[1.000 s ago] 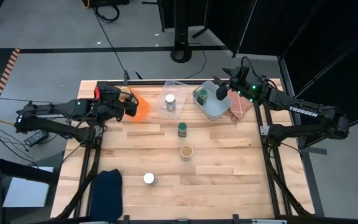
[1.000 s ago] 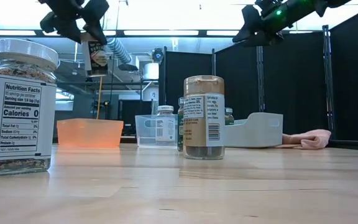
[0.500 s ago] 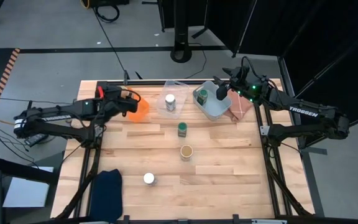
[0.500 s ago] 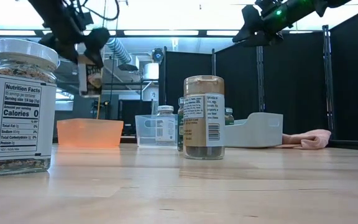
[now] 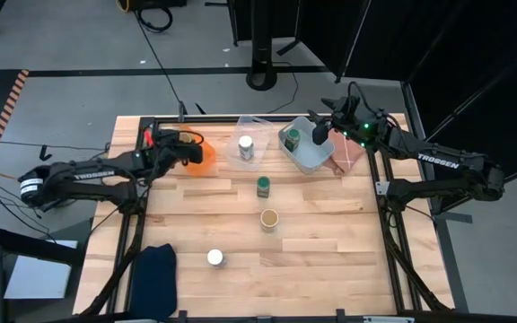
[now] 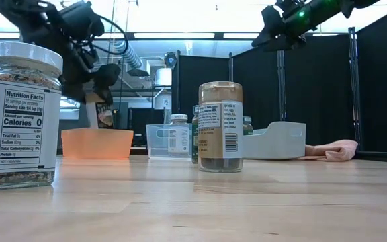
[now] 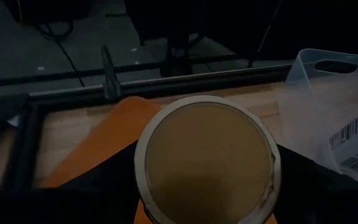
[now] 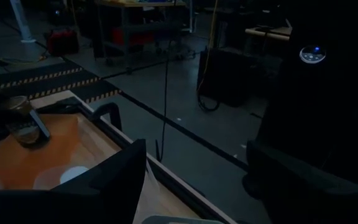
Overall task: Sort spices by type
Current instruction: Put the left gold seasoning bottle into the orange bin
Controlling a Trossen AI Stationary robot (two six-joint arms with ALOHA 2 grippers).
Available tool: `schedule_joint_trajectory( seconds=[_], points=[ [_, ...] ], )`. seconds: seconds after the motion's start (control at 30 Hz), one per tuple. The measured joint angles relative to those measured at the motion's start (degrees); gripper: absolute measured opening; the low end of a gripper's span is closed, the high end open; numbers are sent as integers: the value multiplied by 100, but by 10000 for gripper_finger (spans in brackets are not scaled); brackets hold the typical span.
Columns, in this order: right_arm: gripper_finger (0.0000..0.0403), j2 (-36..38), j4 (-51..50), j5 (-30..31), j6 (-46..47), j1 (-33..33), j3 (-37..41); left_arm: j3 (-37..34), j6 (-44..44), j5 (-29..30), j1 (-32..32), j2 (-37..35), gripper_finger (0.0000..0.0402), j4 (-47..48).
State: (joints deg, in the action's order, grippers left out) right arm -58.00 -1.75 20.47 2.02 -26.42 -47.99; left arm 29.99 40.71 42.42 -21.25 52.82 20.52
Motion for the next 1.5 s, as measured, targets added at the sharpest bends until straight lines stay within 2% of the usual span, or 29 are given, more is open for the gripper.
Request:
schedule_joint_trajectory(
  seconds=[0.23, 0.6, 0.77, 1.17, 1.5],
  points=[
    [284, 0, -210, 0, 58, 1, 0, -486, 6, -320, -405, 0, 274, -590],
    [284, 0, -232, 0, 170, -2, 0, -879, -74, -364, -829, 17, 274, -1099],
    [284, 0, -230, 1, 234, -1, 0, -1061, -159, -583, -920, 20, 274, -1170],
    [284, 0, -228, 0, 278, -1, 0, -922, -1195, -693, -921, 48, 274, -1072],
    [284, 0, -230, 0, 295, -2, 0, -697, -1353, -869, -1368, 48, 274, -532]
  ],
)
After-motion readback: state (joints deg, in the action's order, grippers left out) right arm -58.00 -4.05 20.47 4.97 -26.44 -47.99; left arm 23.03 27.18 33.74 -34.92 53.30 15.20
